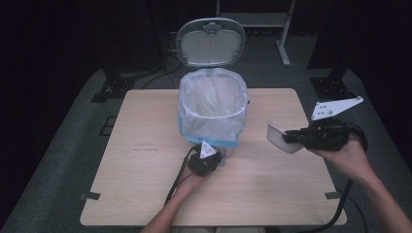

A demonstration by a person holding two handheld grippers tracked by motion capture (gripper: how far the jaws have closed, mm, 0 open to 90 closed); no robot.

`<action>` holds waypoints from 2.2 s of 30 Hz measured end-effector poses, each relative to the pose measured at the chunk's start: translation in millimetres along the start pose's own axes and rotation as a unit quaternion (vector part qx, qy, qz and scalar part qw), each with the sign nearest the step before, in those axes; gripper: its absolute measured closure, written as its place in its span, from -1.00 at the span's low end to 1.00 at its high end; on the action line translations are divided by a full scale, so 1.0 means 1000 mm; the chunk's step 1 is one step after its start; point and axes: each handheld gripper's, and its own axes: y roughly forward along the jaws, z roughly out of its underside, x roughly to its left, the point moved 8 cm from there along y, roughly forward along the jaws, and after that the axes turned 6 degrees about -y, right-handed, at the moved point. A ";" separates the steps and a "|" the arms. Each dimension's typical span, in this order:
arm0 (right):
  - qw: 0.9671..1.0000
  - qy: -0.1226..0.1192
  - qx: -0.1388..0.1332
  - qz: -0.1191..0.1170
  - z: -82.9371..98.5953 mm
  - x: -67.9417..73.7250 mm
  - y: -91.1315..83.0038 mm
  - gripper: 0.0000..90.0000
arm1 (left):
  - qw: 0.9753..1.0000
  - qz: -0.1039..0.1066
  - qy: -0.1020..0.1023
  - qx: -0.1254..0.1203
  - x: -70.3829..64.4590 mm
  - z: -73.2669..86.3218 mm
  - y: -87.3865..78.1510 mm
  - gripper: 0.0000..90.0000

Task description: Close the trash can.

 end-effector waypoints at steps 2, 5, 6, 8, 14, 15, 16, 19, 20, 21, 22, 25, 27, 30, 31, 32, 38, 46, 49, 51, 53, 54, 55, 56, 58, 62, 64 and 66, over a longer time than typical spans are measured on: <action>1.000 -0.001 -0.003 0.000 -0.004 -0.001 -0.002 0.85 | 1.000 0.000 0.000 0.000 0.000 0.000 0.000 0.76; 1.000 -0.006 -0.006 0.002 -0.015 0.000 -0.006 0.85 | 1.000 0.000 -0.001 0.000 0.000 0.000 0.000 0.75; 1.000 -0.010 -0.005 0.002 -0.018 0.000 -0.008 0.85 | 1.000 0.000 -0.001 0.000 0.000 0.000 0.000 0.75; 1.000 -0.016 -0.007 0.004 -0.027 0.001 -0.011 0.85 | 1.000 0.000 -0.001 0.000 0.000 0.000 0.000 0.75; 0.999 -0.034 -0.012 0.005 -0.058 0.004 -0.018 0.85 | 1.000 0.000 -0.001 0.000 0.000 0.000 0.000 0.75; 0.999 -0.039 -0.013 0.005 -0.063 0.004 -0.018 0.85 | 1.000 0.000 -0.001 0.000 0.000 0.000 0.000 0.75; 0.999 -0.040 -0.013 0.005 -0.067 0.004 -0.018 0.85 | 1.000 0.000 -0.001 0.000 0.000 0.000 0.000 0.75; 0.998 -0.055 -0.014 0.004 -0.084 0.007 -0.018 0.85 | 1.000 0.000 -0.001 -0.001 0.000 0.000 0.000 0.75; 0.998 -0.060 -0.013 0.005 -0.089 0.008 -0.017 0.85 | 1.000 0.000 -0.002 -0.002 0.000 0.000 0.000 0.75; 0.998 -0.062 -0.014 0.004 -0.093 0.009 -0.017 0.85 | 1.000 0.000 -0.001 -0.002 0.000 0.000 0.000 0.75; 0.998 -0.066 -0.013 0.003 -0.098 0.010 -0.016 0.85 | 1.000 0.000 -0.002 -0.002 0.000 0.000 0.000 0.75; 0.997 -0.072 -0.018 0.000 -0.112 0.012 -0.015 0.85 | 1.000 -0.001 -0.002 -0.001 0.000 0.000 0.000 0.75; 0.997 -0.080 -0.019 -0.001 -0.121 0.013 -0.014 0.85 | 1.000 -0.001 -0.003 -0.001 0.000 0.000 0.000 0.75; 0.996 -0.084 -0.020 -0.002 -0.131 0.014 -0.012 0.85 | 1.000 -0.001 -0.003 0.000 0.001 0.000 0.000 0.75; 0.996 -0.088 -0.019 -0.004 -0.136 0.015 -0.011 0.85 | 1.000 -0.001 -0.003 0.000 0.001 0.000 0.000 0.75; 0.996 -0.089 -0.019 -0.004 -0.139 0.015 -0.010 0.85 | 1.000 -0.001 -0.003 0.000 0.001 0.000 0.000 0.75; 0.995 -0.096 -0.022 -0.008 -0.155 0.016 -0.003 0.85 | 1.000 -0.001 -0.004 0.000 0.001 0.000 0.000 0.75; 0.994 -0.104 -0.019 -0.014 -0.171 0.017 0.010 0.85 | 1.000 -0.001 -0.004 0.000 0.001 0.000 0.000 0.75; 0.994 -0.106 -0.018 -0.016 -0.176 0.017 0.016 0.85 | 1.000 -0.001 -0.004 0.000 0.001 0.000 0.000 0.75; 0.994 -0.108 -0.016 -0.018 -0.180 0.016 0.021 0.85 | 1.000 -0.001 -0.004 0.000 0.001 0.000 0.000 0.75; 0.994 -0.110 -0.016 -0.020 -0.183 0.018 0.025 0.85 | 1.000 -0.001 -0.004 0.000 0.001 0.000 0.000 0.75; 0.993 -0.114 -0.016 -0.021 -0.185 0.018 0.028 0.85 | 1.000 -0.001 -0.004 0.000 0.001 0.000 0.000 0.75; 0.993 -0.115 -0.015 -0.022 -0.186 0.018 0.030 0.85 | 1.000 -0.001 -0.004 0.000 0.001 0.000 0.000 0.75; 0.993 -0.114 -0.011 -0.023 -0.187 0.018 0.033 0.85 | 1.000 -0.001 -0.004 0.000 0.001 0.000 0.000 0.75; 0.993 -0.116 -0.009 -0.024 -0.188 0.018 0.038 0.85 | 1.000 -0.001 -0.004 0.000 0.001 0.000 0.000 0.75; 0.993 -0.114 -0.007 -0.025 -0.191 0.015 0.046 0.85 | 1.000 -0.001 -0.005 0.000 0.001 0.000 0.000 0.75; 0.993 -0.113 -0.008 -0.026 -0.192 0.013 0.049 0.85 | 1.000 -0.001 -0.004 0.000 0.001 0.000 0.000 0.75; 0.993 -0.112 -0.009 -0.026 -0.193 0.011 0.053 0.85 | 1.000 -0.001 -0.004 0.000 0.001 0.000 0.000 0.75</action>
